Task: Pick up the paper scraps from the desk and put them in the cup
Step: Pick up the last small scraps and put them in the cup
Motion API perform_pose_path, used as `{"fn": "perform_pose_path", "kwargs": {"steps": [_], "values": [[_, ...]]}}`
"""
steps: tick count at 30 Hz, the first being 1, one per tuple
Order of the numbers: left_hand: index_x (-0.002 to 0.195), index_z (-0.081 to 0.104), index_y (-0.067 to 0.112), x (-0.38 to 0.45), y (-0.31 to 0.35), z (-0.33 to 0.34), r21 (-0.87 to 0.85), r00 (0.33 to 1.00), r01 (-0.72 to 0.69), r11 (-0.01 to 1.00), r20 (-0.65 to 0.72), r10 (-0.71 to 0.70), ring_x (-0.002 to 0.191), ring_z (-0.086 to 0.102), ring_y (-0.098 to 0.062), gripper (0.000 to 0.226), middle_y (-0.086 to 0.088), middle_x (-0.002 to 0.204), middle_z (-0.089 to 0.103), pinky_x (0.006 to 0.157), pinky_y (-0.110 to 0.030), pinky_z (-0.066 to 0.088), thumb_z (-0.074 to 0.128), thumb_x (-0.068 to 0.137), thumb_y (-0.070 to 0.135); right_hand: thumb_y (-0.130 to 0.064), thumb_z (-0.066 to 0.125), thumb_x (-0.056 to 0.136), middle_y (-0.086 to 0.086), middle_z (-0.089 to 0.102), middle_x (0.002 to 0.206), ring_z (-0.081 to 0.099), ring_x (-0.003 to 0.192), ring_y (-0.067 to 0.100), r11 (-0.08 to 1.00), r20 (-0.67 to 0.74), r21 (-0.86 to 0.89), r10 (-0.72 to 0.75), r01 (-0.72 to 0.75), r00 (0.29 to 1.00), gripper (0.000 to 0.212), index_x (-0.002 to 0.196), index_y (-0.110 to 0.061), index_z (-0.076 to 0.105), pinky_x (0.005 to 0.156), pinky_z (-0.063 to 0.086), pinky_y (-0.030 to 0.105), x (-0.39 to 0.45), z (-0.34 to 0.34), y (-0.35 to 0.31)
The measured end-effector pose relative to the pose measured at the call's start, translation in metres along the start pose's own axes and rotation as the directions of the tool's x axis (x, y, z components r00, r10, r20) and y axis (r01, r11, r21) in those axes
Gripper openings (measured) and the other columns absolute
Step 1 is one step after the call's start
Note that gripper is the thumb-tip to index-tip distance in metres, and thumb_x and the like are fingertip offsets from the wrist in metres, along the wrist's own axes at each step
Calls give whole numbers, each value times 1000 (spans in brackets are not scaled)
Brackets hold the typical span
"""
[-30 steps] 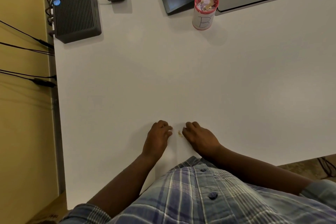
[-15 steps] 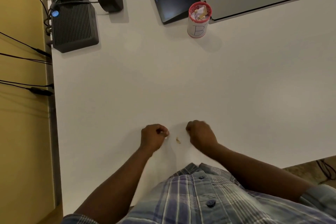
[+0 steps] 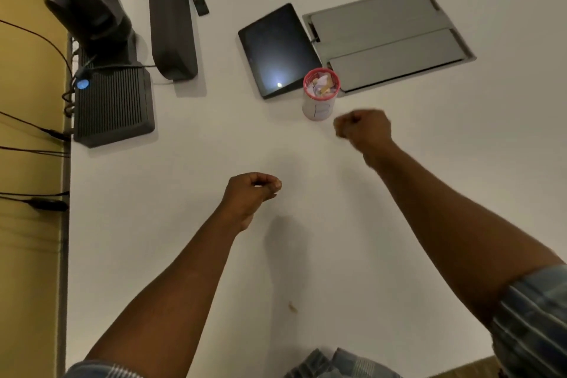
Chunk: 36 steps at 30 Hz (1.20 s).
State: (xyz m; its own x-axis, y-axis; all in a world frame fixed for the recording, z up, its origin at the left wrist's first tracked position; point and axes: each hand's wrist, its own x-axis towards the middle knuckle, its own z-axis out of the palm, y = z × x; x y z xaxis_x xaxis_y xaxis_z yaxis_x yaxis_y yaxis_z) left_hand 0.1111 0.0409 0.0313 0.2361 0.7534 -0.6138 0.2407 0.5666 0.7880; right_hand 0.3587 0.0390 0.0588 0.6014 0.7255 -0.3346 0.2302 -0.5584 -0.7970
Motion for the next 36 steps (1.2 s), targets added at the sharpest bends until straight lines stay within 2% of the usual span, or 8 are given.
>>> {"fn": "perform_pose_path", "kwargs": {"steps": [4, 7, 12, 20, 23, 27, 32, 36], "values": [[77, 69, 9, 22, 38, 11, -76, 998, -67, 995, -1, 67, 80, 67, -15, 11, -6, 83, 69, 65, -16, 55, 71, 78, -2, -12, 64, 83, 4, 75, 87, 68, 78, 12, 911, -78, -253, -355, 326, 932, 13, 87, -14, 76, 76, 52, 21, 63, 5, -56], [76, 70, 12, 35, 56, 15, -71, 995, -95, 993, -27, 93, 81, 68, -15, 12, -5, 82, 71, 69, -19, 55, 72, 77, 0, -7, 61, 86, 9, 74, 97, 69, 87, 20, 821, -2, -395, -449, 412, 893, 17, 96, -7, 75, 78, 48, 18, 98, 20, -69], [71, 73, 18, 50, 66, 16, -27, 990, -131, 991, -60, 129, 80, 70, -15, 15, 0, 78, 73, 75, -24, 56, 75, 75, 4, -18, 74, 80, 16, 66, 101, 65, 92, 31, 589, 260, -695, -328, 412, 908, 33, 106, -1, 67, 79, 51, 33, 119, 49, -59], [75, 72, 23, 72, 85, 32, 167, 972, -167, 972, -136, 190, 78, 70, -12, 11, 3, 82, 74, 77, -25, 56, 77, 75, 14, -12, 55, 87, 16, 62, 84, 61, 80, 33, 554, 312, -705, -319, 444, 895, 17, 95, -4, 67, 62, 41, 35, 132, 67, -53], [75, 70, 25, 80, 94, 41, 279, 956, -185, 942, -171, 238, 76, 69, -9, 9, 7, 81, 72, 71, -19, 53, 77, 75, 19, -17, 59, 88, 9, 50, 68, 54, 72, 25, 509, 356, -742, -251, 435, 900, 21, 100, 0, 63, 67, 43, 31, 130, 64, -57], [70, 69, 27, 89, 108, 52, 382, 928, -252, 889, -165, 334, 73, 67, -7, 13, 10, 75, 70, 66, -15, 49, 77, 75, 18, -20, 61, 88, 10, 63, 88, 57, 77, 25, 474, 433, -716, -273, 512, 859, 26, 108, -3, 64, 64, 46, 30, 126, 52, -66], [83, 74, 16, 104, 124, 72, 551, 870, -360, 753, -93, 484, 64, 61, -1, 6, 10, 71, 66, 56, -2, 41, 75, 78, 18, -9, 64, 86, 15, 68, 108, 63, 95, 31, 393, 442, -709, -400, 586, 803, 27, 112, -6, 67, 77, 47, 31, 118, 19, -77], [96, 72, 9, 128, 134, 103, 782, 784, -435, 446, 85, 615, 85, 66, -18, 17, -6, 93, 71, 81, -25, 56, 71, 81, 17, -11, 56, 92, 11, 71, 110, 66, 94, 24, 646, 244, -546, -488, 534, 838, 24, 112, -9, 70, 80, 40, 22, 106, -3, -70]]}}
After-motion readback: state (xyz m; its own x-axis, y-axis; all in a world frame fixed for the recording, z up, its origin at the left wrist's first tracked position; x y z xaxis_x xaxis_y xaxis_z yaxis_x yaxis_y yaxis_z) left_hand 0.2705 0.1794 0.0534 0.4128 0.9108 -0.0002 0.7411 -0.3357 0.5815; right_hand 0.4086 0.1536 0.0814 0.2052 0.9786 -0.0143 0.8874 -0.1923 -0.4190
